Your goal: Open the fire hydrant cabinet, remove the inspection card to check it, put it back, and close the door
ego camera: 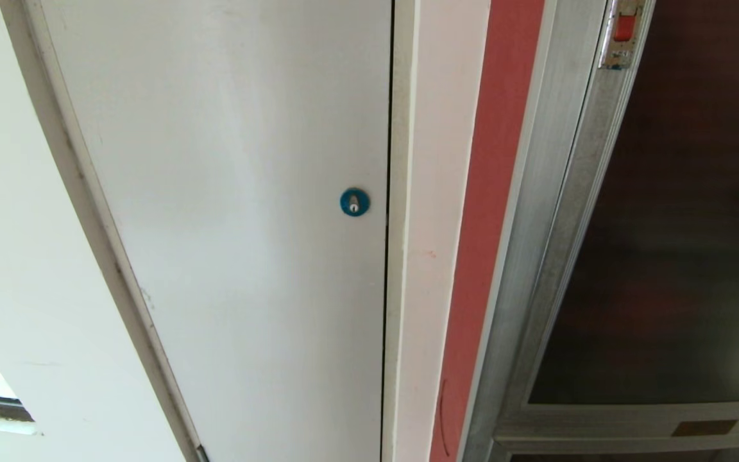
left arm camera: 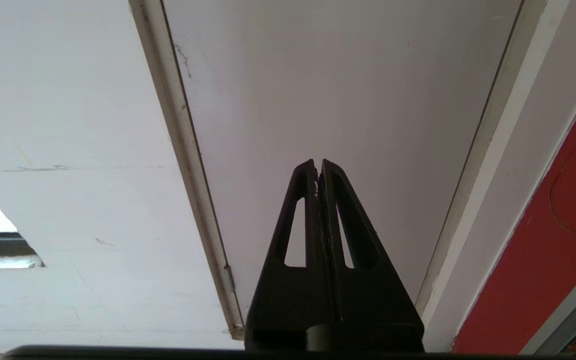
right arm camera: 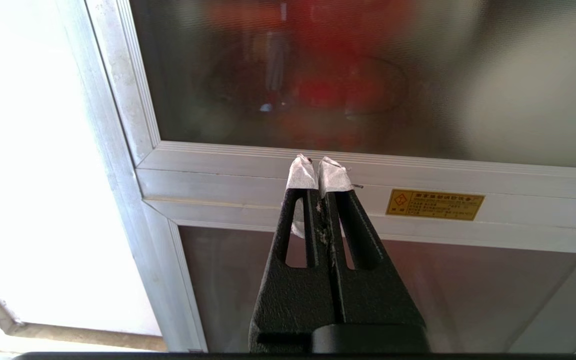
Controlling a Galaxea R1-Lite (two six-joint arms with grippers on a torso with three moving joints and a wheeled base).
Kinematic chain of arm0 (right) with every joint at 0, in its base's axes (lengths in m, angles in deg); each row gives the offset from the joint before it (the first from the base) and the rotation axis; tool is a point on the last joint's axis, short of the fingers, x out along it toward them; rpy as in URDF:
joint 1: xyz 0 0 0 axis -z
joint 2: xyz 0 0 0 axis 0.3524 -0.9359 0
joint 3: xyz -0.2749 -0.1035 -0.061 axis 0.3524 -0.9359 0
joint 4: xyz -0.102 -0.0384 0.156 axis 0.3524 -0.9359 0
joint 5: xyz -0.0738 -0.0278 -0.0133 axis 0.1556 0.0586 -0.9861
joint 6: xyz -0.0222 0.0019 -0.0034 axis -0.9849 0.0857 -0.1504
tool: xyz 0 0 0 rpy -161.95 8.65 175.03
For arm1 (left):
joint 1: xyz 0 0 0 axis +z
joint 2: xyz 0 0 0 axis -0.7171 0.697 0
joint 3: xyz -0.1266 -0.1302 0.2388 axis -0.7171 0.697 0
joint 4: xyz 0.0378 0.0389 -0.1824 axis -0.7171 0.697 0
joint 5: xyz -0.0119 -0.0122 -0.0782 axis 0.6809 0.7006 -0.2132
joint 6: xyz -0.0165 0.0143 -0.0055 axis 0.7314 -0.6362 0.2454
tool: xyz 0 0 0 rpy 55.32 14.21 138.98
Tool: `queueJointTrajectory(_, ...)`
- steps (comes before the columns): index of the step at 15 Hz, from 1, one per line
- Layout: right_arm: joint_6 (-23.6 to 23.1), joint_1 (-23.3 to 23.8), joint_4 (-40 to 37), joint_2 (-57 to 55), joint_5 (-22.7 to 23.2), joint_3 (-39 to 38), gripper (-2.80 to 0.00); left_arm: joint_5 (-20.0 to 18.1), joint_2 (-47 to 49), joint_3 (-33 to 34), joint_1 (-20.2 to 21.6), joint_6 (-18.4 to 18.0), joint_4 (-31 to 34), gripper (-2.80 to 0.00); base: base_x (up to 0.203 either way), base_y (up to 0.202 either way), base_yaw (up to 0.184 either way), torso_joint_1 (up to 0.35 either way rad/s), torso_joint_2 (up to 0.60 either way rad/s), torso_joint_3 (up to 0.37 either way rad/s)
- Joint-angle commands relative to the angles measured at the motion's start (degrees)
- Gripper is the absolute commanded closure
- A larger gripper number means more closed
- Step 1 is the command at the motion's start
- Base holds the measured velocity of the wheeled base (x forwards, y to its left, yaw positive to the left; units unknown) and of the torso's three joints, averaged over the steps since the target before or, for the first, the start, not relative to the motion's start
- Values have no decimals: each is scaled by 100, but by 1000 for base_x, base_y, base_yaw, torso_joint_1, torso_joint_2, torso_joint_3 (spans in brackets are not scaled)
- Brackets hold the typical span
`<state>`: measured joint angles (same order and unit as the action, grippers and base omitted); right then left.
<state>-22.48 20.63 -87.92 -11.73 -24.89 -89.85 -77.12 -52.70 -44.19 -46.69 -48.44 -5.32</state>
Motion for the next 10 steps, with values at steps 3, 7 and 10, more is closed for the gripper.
queueJointTrajectory(3,-5,0,1,0,4,-9,0,0,4,-4,0,-1,-1,0,0,0,0,0,0,0)
queueJointTrajectory(7,28,0,10,-7,-9,-3,0,0,4,-4,0,-1,-1,0,0,0,0,0,0,0)
queueJointTrajectory(10,24,-3,50,0,-57,129,0,0,4,-3,0,-1,-1,0,0,0,0,0,0,0)
